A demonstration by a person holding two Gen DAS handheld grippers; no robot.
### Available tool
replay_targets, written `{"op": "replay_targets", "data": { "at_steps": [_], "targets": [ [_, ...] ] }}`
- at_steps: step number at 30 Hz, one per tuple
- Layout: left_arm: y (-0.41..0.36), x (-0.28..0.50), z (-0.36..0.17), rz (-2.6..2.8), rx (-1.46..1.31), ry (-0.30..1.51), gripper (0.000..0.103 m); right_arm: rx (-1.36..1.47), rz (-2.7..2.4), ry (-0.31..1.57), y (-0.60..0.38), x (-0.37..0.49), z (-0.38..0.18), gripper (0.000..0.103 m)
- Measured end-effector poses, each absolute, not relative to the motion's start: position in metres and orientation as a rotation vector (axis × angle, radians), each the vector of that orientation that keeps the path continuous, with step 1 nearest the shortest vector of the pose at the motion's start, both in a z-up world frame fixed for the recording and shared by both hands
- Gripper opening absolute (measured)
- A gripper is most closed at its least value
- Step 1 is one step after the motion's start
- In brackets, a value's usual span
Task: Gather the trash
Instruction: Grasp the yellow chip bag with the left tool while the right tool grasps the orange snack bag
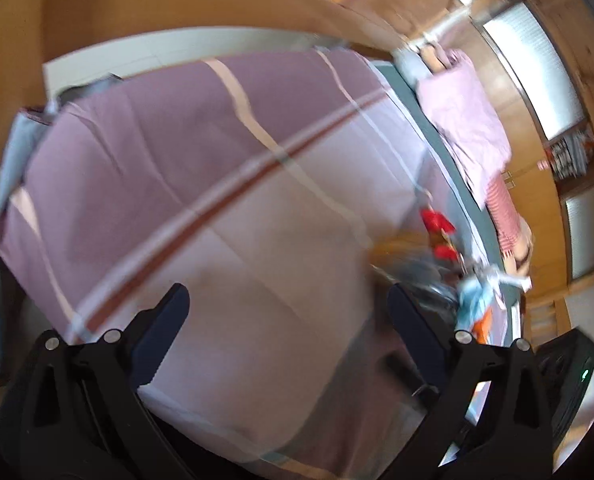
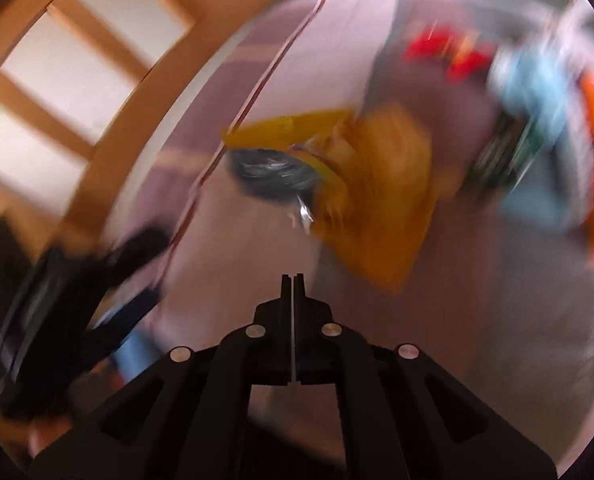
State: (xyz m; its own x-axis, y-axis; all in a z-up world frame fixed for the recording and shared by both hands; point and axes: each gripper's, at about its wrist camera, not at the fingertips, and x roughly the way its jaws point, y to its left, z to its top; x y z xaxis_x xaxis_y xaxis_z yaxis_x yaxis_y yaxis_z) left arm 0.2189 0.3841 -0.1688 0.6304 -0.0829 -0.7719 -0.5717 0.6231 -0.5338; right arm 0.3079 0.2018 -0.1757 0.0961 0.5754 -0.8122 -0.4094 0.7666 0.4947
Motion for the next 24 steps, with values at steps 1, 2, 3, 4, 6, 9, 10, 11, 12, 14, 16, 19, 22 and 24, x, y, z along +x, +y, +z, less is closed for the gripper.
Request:
{"op": "replay_targets", "data": {
  "at_steps": [1,2,3,4,6,9,10,11,12,14,16,19,22,24],
  "targets": [
    [0.380,0.220,-0.169,0.316,-0.863,0.866,0.099,0.180,0.786,1.309,0.196,0.301,-0.176,0.010],
    [0.379,0.219,-0.169,0.316,-0.859,0.865,0.099,0.183,0.796,1.299,0.189,0.297,-0.171,0.023],
    [0.378,0.220,-0.168,0.317,-0.859,0.863,0.099,0.172,0.787,1.241,0.173,0.293,-0.157,0.040],
    [0.377,0.221,-0.168,0.316,-0.862,0.861,0.099,0.170,0.772,1.182,0.161,0.290,-0.146,0.048],
    [0.377,0.225,-0.168,0.313,-0.871,0.860,0.099,0.182,0.689,1.032,0.129,0.292,-0.119,0.065],
    [0.370,0.236,-0.169,0.272,-0.869,0.873,0.099,0.184,0.387,0.897,0.077,0.315,-0.100,0.080],
    [0.364,0.245,-0.170,0.243,-0.860,0.886,0.099,0.180,0.302,0.892,0.062,0.329,-0.102,0.080],
    [0.360,0.252,-0.170,0.224,-0.851,0.898,0.099,0.181,0.240,0.907,0.051,0.344,-0.109,0.080],
    [0.355,0.261,-0.170,0.194,-0.835,0.911,0.099,0.184,0.206,0.921,0.046,0.353,-0.115,0.080],
    [0.346,0.278,-0.168,0.135,-0.800,0.920,0.099,0.211,0.164,0.972,0.037,0.369,-0.133,0.080],
    [0.342,0.287,-0.171,0.113,-0.797,0.923,0.099,0.237,0.171,1.026,0.034,0.378,-0.150,0.080],
    [0.337,0.295,-0.180,0.093,-0.813,0.933,0.098,0.209,0.167,1.050,0.039,0.379,-0.161,0.077],
    [0.332,0.294,-0.185,0.074,-0.784,0.930,0.072,0.178,0.165,1.062,0.045,0.376,-0.167,0.053],
    [0.329,0.295,-0.187,0.039,-0.771,0.931,0.048,0.176,0.185,1.067,0.047,0.369,-0.168,0.047]
  ]
}}
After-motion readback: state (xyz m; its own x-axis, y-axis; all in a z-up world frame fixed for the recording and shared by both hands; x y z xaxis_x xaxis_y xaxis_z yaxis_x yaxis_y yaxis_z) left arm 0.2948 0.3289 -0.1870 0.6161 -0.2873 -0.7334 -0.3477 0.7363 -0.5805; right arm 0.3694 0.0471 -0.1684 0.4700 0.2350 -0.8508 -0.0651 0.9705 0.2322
